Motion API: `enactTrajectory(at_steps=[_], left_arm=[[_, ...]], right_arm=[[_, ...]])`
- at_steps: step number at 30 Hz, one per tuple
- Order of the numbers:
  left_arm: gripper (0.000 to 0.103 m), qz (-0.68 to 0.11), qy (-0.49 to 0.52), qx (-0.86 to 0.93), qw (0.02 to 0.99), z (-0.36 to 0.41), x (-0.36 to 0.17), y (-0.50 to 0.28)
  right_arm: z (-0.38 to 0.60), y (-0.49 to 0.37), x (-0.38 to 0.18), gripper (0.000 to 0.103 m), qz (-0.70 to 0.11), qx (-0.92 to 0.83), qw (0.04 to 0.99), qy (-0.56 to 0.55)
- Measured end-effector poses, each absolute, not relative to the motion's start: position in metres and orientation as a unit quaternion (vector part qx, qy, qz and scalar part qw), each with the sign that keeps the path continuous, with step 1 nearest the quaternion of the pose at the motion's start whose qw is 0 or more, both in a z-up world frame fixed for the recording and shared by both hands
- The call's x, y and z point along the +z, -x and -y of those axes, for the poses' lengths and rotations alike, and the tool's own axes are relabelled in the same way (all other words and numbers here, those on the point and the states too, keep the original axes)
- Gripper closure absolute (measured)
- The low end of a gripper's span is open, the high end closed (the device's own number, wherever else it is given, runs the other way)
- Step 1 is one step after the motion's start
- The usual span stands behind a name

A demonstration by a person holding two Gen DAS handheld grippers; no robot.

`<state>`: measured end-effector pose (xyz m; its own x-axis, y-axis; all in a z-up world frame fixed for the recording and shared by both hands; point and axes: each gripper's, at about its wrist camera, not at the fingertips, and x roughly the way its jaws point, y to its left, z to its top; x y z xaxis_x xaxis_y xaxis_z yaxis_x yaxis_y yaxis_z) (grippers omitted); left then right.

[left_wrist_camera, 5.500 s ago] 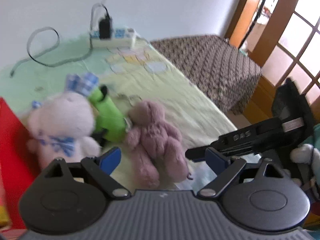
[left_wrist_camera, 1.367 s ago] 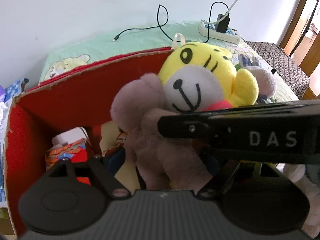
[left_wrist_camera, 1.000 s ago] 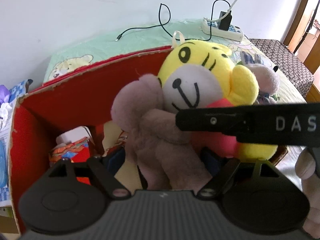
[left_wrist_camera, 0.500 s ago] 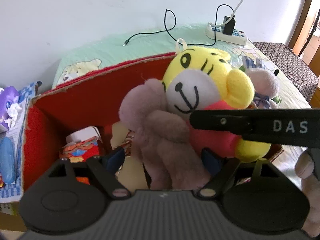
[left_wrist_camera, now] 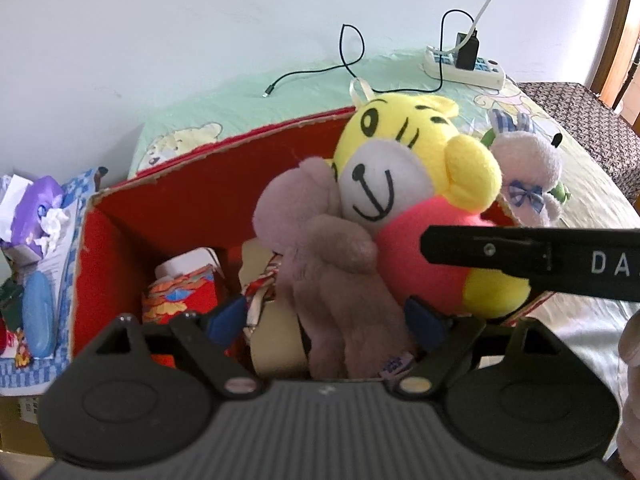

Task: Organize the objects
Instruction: 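Lower the teddy bear into the red box beside the tiger and release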

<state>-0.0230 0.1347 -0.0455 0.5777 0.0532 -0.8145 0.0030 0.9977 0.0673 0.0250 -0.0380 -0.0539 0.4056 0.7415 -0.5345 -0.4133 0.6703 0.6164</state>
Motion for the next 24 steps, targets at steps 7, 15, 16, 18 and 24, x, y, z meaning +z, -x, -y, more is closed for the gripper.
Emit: enactTrajectory(at_steps=[7, 15, 16, 18, 24], left_arm=[[0.014, -0.456, -0.035, 0.022, 0.889, -0.127, -0.041, 0.031], [0.014, -0.447, -0.045, 0.05, 0.892, -0.12, -0.035, 0.041], [0.014, -0.445, -0.047, 0.054, 0.893, -0.119, -0.033, 0.043], [0.014, -0.441, -0.051, 0.061, 0.894, -0.117, -0.03, 0.047], [0.013, -0.43, -0.057, 0.073, 0.898, -0.113, -0.022, 0.056]], right_arm=[[0.048, -0.015, -0.049, 0.088, -0.404, 0.35, 0.823, -0.195], [0.058, -0.008, -0.047, 0.087, -0.397, 0.347, 0.825, -0.205], [0.059, -0.007, -0.047, 0.086, -0.396, 0.347, 0.825, -0.207], [0.061, -0.005, -0.046, 0.084, -0.395, 0.347, 0.824, -0.211], [0.067, -0.001, -0.045, 0.083, -0.394, 0.347, 0.822, -0.22]])
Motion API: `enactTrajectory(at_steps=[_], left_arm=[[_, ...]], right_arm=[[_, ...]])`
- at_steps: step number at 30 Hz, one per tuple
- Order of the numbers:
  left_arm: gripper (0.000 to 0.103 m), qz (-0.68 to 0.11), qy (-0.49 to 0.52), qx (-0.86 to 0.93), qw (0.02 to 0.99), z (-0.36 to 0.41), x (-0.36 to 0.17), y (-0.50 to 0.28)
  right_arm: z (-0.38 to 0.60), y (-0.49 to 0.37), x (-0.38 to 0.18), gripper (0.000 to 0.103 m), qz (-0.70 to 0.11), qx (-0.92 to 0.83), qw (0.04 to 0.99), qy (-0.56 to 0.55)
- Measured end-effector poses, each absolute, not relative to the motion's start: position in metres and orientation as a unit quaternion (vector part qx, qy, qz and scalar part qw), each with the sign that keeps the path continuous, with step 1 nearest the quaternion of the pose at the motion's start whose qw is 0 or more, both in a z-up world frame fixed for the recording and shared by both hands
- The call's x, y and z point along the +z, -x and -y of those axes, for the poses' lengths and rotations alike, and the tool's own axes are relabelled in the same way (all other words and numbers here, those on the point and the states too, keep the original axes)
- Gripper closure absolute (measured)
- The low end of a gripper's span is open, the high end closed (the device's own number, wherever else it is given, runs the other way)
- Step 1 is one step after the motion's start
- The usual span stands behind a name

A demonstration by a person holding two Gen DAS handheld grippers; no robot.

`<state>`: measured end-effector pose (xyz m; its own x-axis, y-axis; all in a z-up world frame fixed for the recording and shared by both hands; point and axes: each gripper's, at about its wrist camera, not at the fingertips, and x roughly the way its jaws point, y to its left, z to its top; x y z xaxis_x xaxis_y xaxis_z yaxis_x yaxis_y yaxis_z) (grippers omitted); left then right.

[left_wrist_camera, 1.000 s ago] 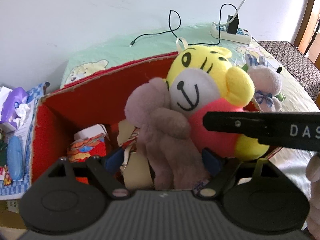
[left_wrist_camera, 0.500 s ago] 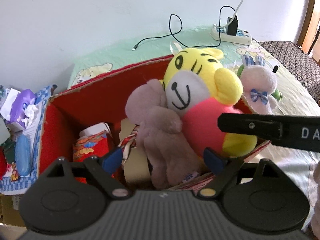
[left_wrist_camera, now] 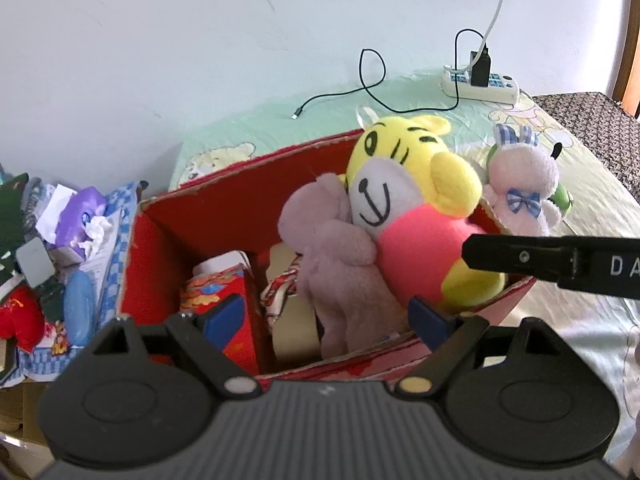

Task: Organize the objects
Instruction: 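Lower the teddy bear into the red box beside the tiger and release, then move the right tool toward the white bunny with blue bow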

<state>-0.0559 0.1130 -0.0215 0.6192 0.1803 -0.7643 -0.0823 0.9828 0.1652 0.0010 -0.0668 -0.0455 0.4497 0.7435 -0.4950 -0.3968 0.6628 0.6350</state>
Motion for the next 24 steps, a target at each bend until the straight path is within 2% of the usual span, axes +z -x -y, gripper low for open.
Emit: enactTrajectory(at_steps=[24], left_arm=[[0.013, -0.418, -0.044, 0.151, 0.895, -0.06, 0.0, 0.059]], right_arm=[[0.116, -0.024, -0.047, 0.079, -0.422, 0.406, 0.785, -0.203]])
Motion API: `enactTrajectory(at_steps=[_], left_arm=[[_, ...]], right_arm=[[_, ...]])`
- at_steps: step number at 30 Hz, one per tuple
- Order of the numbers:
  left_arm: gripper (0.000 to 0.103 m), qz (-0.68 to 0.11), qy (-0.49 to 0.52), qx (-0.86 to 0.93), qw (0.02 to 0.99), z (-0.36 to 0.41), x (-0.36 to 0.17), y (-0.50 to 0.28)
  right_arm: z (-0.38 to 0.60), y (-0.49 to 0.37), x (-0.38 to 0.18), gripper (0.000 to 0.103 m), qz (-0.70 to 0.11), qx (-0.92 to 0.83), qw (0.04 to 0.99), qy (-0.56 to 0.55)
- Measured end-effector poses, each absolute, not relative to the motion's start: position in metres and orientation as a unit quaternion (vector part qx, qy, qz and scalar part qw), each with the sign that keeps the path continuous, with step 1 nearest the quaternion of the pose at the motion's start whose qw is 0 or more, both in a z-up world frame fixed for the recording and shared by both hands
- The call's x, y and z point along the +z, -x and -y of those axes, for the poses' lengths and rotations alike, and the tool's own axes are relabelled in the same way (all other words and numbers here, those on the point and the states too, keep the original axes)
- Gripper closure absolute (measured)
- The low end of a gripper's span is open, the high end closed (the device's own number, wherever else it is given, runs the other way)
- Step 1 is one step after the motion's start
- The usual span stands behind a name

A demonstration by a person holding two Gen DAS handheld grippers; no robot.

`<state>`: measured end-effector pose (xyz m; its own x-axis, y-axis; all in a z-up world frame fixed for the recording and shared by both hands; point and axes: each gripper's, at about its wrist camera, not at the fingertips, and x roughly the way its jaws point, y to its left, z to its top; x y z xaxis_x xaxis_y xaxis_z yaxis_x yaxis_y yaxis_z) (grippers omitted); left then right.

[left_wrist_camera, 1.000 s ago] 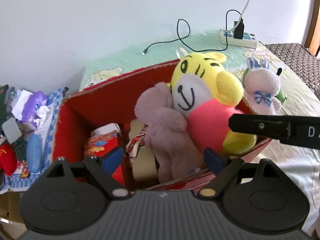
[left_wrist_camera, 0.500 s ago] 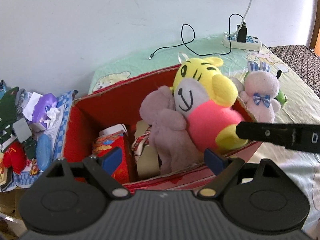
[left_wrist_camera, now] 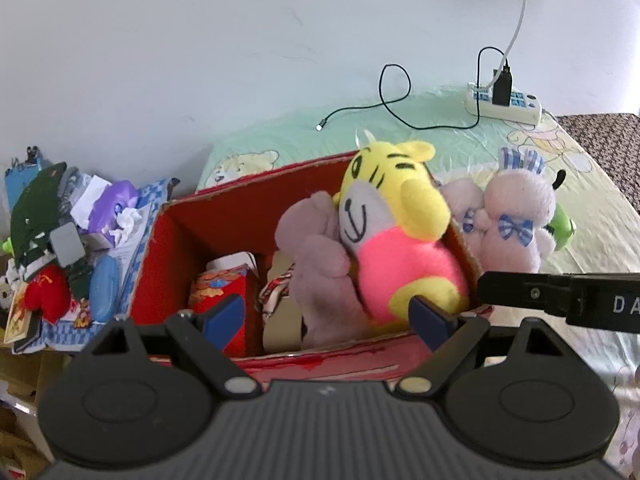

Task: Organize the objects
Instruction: 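Move the right tool toward the white bunny with blue bow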

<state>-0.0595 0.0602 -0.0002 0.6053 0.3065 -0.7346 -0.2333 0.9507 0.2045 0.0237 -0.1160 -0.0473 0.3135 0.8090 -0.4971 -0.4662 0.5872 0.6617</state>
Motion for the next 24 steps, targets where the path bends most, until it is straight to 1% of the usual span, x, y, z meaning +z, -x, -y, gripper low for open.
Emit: enactTrajectory(at_steps=[9, 24], left_arm=[[0.014, -0.406, -0.03, 0.128, 0.905, -0.018, 0.01, 0.053], [0.014, -0.429, -0.033, 0.071, 0.9, 0.057, -0.012, 0.007]], right_arm=[[0.158, -0.045, -0.06, 0.078, -0.438, 0.398, 0.779, -0.205], [0.229, -0.08, -0.082, 0.078, -0.46, 0.361, 0.781, -0.22]])
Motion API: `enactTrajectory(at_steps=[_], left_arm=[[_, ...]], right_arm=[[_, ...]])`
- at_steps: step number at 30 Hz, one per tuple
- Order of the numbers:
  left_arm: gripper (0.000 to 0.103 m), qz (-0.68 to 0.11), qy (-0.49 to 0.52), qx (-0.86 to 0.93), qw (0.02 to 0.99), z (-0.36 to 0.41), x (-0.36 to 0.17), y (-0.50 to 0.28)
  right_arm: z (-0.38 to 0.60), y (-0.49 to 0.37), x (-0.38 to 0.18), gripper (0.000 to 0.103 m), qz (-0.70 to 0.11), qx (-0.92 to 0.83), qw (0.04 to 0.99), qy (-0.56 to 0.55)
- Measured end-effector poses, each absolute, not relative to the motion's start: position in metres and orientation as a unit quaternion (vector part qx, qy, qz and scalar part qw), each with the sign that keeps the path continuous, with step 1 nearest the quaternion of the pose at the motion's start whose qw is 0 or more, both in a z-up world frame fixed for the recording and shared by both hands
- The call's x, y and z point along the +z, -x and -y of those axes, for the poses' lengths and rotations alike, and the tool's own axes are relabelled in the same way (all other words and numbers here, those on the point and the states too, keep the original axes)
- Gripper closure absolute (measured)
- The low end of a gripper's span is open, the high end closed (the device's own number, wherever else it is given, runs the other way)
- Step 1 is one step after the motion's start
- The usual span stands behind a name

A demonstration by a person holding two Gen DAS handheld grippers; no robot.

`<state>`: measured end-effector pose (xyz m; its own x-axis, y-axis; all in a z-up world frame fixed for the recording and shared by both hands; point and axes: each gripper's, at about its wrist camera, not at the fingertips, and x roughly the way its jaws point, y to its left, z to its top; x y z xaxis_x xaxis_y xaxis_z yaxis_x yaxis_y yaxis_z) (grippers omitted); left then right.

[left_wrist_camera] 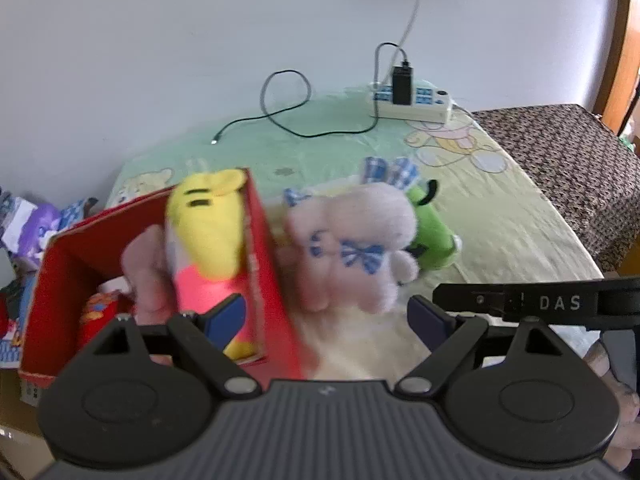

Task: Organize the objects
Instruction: 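Move the right tool toward the white bunny with blue bow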

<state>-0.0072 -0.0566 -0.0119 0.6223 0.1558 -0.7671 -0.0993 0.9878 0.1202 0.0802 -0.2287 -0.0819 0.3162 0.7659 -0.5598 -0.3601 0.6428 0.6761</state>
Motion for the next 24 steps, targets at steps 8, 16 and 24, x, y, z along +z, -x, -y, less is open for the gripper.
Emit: enactTrajectory(at_steps=[8, 16, 24], left_arm=[[0.014, -0.431, -0.029, 0.041, 0.901, 0.076, -0.036, -0.004], [0.014, -0.439, -0.038, 0.037, 0.897, 0.084, -0.065, -0.021], [0.013, -0.444, -0.052, 0.046, 0.893, 0.085, -0.081, -0.044]], right_arm=[[0.249, -0.097, -0.094, 0.078, -0.469, 0.349, 0.779, -0.225], [0.254, -0.12, -0.107, 0.076, -0.479, 0.352, 0.772, -0.224], [0.234, -0.147, -0.115, 0.061, -0.484, 0.388, 0.754, -0.215]])
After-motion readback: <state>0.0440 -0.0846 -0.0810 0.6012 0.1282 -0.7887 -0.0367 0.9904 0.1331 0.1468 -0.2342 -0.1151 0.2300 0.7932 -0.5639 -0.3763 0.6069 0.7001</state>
